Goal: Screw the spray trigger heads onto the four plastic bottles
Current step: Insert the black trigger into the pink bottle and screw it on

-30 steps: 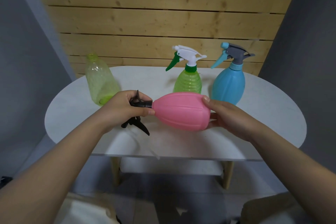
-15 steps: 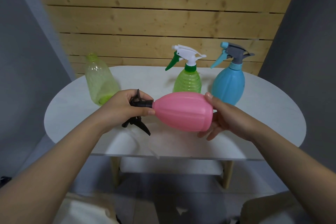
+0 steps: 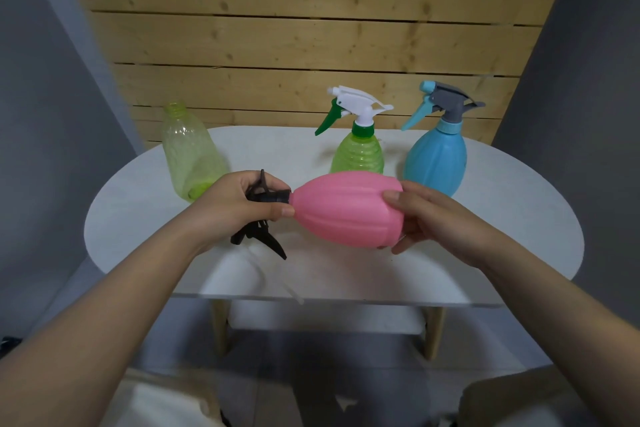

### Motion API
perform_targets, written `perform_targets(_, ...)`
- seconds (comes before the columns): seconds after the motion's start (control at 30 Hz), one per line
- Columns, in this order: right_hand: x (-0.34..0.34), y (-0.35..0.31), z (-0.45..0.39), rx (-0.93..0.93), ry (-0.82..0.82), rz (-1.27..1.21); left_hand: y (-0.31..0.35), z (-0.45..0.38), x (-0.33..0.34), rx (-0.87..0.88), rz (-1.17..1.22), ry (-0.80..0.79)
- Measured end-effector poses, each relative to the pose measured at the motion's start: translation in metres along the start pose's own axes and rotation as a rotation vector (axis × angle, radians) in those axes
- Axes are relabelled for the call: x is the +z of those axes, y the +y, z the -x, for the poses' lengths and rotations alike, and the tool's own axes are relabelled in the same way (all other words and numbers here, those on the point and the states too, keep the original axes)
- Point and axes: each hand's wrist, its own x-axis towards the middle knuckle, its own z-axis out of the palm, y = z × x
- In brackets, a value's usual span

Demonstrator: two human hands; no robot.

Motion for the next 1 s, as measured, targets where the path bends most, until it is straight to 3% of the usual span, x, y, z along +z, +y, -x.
perform_targets(0.33,0.002,0.003,-0.001,-0.014,-0.013,-0.065,-0.001,-0.002,0.000,-0.006,0.040,-0.013)
perform_targets(1.0,0.008,0.001,-0.003,0.094,-0.056,-0.282,0.009,0.009,0.000,0.172,-0.081,-0.001)
